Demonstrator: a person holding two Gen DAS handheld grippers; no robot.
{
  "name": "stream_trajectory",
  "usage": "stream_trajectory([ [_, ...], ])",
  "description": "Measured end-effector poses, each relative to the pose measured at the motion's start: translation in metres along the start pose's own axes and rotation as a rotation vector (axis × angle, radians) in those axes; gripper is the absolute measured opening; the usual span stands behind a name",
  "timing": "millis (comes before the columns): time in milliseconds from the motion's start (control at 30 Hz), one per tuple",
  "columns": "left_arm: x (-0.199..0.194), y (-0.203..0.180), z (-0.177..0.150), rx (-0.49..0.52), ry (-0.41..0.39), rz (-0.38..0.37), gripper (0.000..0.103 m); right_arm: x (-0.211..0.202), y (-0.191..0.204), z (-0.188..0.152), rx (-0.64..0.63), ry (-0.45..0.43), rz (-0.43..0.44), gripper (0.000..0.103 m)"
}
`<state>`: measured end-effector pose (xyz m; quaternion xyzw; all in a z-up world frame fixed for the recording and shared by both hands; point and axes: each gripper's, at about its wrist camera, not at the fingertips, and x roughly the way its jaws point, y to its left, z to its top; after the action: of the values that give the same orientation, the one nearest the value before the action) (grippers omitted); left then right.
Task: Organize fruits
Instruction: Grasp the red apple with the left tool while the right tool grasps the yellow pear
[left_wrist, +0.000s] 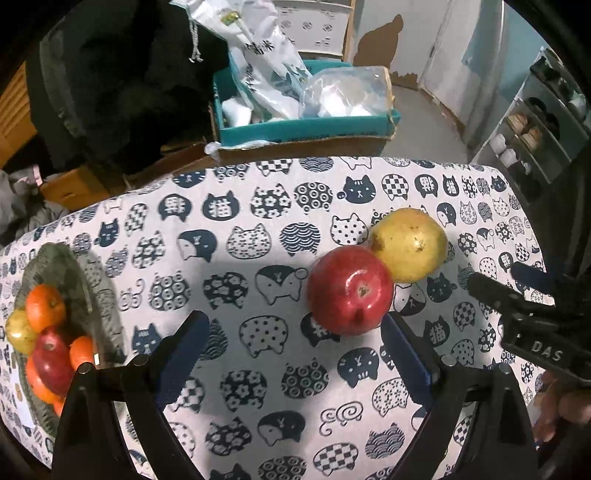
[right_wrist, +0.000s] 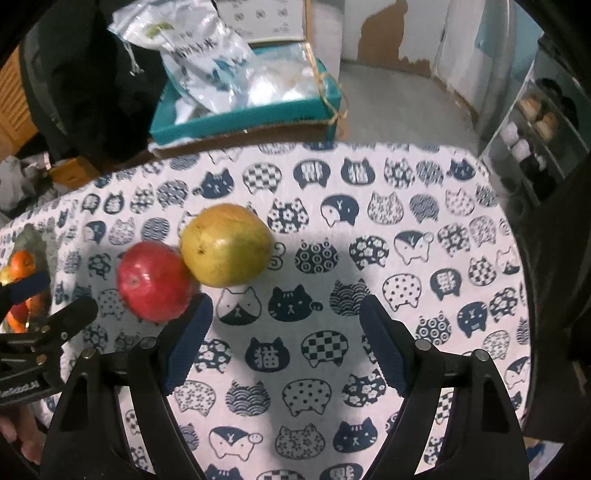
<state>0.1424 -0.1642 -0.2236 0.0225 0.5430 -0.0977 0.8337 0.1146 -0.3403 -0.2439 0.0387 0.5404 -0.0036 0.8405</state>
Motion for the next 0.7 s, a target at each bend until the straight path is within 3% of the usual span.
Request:
stream_trajectory([
  [200,0.022,-0.009,0.004,0.013,0.048,-0.012,0.095,0.020,-0.008,0.001,0.027,0.054,-0.001,0.081],
  [700,0.065,-0.030,0.013,0.028,0.116,-0.049,0.095,0.024,-0.029,0.002,0.082,0.052,-0.002,0.081],
])
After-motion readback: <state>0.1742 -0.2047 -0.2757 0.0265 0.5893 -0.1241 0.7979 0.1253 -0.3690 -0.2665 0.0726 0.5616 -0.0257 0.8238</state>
